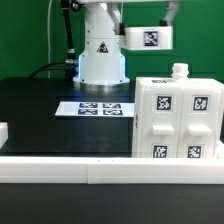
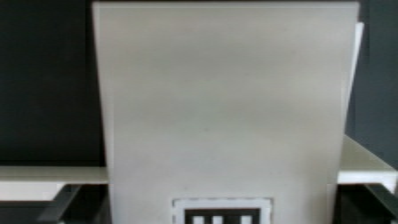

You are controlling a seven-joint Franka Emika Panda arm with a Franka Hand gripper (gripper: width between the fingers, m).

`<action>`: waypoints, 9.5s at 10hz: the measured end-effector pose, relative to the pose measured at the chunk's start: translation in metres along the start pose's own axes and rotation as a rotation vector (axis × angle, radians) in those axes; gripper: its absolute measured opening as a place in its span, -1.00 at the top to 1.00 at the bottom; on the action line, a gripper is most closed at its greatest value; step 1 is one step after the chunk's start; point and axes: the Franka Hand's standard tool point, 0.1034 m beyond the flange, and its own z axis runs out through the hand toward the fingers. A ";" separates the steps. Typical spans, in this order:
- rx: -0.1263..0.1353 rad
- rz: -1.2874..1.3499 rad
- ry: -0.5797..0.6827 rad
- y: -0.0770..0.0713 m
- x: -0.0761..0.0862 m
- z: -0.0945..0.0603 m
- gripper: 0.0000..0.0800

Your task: Assemble cabinet

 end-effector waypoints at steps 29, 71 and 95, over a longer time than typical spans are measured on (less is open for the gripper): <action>0.005 -0.041 -0.057 -0.037 0.041 0.021 -0.40; 0.133 1.543 0.024 -0.048 0.049 0.039 -0.89; 0.073 0.028 0.074 -0.064 0.051 0.013 -0.99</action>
Offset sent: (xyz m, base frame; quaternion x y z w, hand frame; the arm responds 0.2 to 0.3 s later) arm 0.0000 0.0000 0.0000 0.0000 0.0000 0.0000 1.0000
